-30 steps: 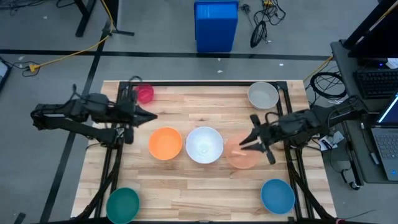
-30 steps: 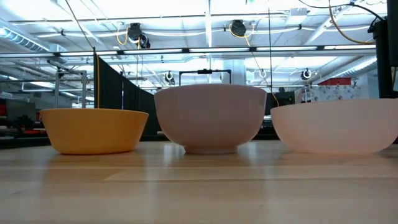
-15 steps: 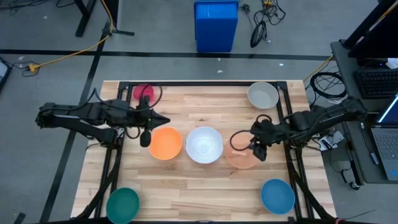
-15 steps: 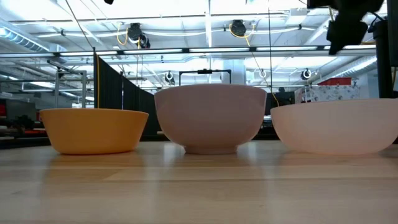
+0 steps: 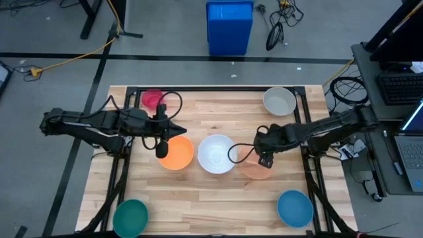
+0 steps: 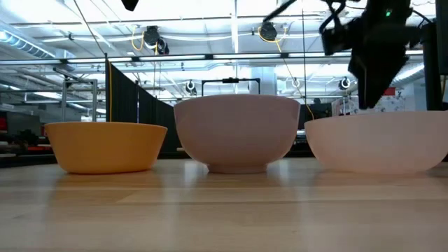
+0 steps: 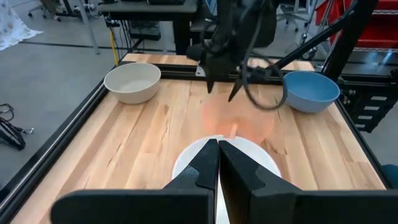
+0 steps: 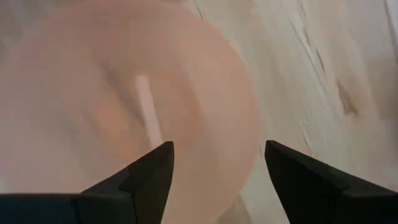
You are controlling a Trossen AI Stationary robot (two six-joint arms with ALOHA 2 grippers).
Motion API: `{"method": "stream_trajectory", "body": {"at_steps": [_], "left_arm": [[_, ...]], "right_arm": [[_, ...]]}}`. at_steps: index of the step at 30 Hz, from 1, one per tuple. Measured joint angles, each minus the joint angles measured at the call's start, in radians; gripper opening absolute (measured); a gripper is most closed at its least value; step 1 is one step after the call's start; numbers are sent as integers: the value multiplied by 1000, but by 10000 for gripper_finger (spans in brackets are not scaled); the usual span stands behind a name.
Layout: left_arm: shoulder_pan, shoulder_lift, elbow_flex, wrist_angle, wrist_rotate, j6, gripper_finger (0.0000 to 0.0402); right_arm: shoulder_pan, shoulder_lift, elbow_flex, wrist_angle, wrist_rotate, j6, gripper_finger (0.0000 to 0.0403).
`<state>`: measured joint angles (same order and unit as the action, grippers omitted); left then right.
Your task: Nest bowls inside each other
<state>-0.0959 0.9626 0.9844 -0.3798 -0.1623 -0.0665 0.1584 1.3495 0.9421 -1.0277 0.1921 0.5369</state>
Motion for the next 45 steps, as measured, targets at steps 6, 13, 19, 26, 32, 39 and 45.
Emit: {"method": "stream_trajectory", "body": {"at_steps": [6,13,19,26,32,39,45], "left_arm": [[0,0,0,-4,0,-5,0],[-2,0,0,-5,0,-7,0],[-7,-1,0,-6,0,-28,0],[-18,0,0,-24,1,-34,0],[-18,0,0,-26,0,-34,0],[-18,0,0,-26,1,-33,0],[-18,0,0,-26,1,-33,0]], "right_arm": [[-62,95,0,0,1,-65,240],[-123,185,0,27,-8,-138,219],[-153,220,1,68,-9,-157,152],[-167,224,1,91,-35,-158,58],[-164,220,3,89,-53,-165,9],[-150,164,59,-75,-140,-143,1],[-75,79,180,-247,-140,-97,1]]}}
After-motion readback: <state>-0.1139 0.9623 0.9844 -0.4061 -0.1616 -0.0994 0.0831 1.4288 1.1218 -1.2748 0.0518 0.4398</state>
